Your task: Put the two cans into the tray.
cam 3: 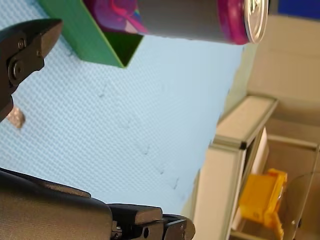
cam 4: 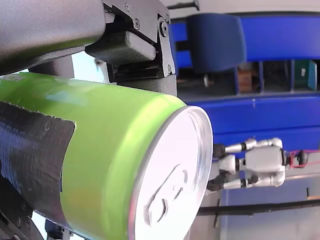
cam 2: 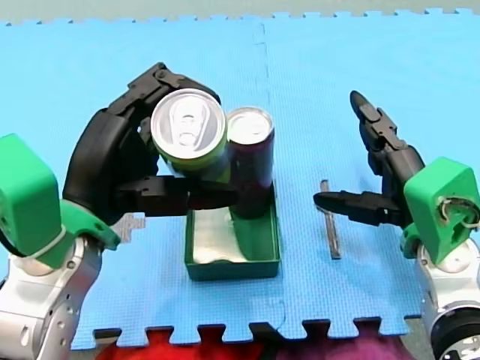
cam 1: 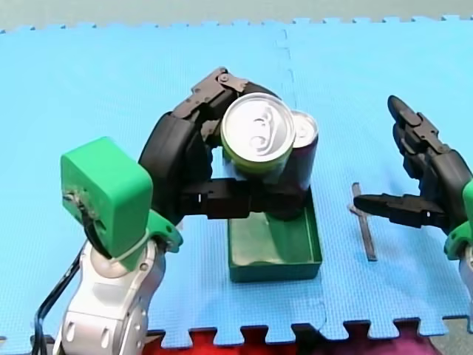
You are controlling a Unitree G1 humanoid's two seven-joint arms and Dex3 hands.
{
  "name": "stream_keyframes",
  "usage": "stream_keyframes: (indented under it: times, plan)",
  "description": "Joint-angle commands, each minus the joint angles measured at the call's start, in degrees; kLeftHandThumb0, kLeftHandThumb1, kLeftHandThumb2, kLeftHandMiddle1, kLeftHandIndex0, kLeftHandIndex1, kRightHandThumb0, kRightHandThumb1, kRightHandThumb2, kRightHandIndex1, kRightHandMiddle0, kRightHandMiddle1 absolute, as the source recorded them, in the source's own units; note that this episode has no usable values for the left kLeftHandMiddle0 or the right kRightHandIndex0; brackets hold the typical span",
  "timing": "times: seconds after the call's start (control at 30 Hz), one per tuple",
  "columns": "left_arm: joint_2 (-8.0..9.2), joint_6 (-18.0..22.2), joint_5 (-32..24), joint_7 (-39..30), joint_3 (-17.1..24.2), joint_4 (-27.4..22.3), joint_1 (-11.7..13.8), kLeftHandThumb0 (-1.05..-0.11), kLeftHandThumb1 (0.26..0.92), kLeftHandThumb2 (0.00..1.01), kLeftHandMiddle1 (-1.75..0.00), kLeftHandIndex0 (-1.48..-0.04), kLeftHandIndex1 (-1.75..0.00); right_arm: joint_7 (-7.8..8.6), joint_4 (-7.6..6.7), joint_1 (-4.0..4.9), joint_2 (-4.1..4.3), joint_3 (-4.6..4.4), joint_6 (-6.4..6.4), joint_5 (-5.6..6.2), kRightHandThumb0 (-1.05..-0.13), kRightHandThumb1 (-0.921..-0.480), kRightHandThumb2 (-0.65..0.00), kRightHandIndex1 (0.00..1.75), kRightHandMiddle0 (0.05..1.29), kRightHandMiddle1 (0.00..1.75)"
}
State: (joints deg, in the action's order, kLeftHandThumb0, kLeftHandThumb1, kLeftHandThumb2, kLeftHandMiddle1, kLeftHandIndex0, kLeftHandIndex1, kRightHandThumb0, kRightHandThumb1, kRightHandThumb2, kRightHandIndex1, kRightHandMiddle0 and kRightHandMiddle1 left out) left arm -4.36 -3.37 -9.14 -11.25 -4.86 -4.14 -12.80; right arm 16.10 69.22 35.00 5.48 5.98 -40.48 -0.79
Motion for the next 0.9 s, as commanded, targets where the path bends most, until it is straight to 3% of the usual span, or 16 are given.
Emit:
stream_keyframes:
  times: [0.0, 0.43, 0.87]
  plan:
    - [-0.15, -0.1, 0.1, 0.5, -0.1, -0.3, 0.0, -0.587, 0.799, 0.00, -1.75, -0.56, -1.75, -0.51, -0.15, -0.18, 0.35, -0.08, -0.26, -0.11, -0.534, -0.645, -0.001, 0.00, 0.12, 0.00]
    - [-0.29, -3.2, 0.8, 2.4, -0.8, -0.4, 0.2, -0.646, 0.812, 0.01, -1.75, -0.56, -1.75, -0.62, 0.02, -0.09, 0.28, -0.10, -0.35, 0.10, -0.532, -0.641, 0.000, 0.00, 0.12, 0.00]
    - [-0.25, -1.6, 0.8, 1.4, -0.4, 3.1, 0.6, -0.665, 0.831, 0.01, -1.75, -0.55, -1.75, -0.29, -0.13, -0.27, 0.46, 0.05, -0.78, 0.35, -0.500, -0.635, 0.000, 0.00, 0.12, 0.00]
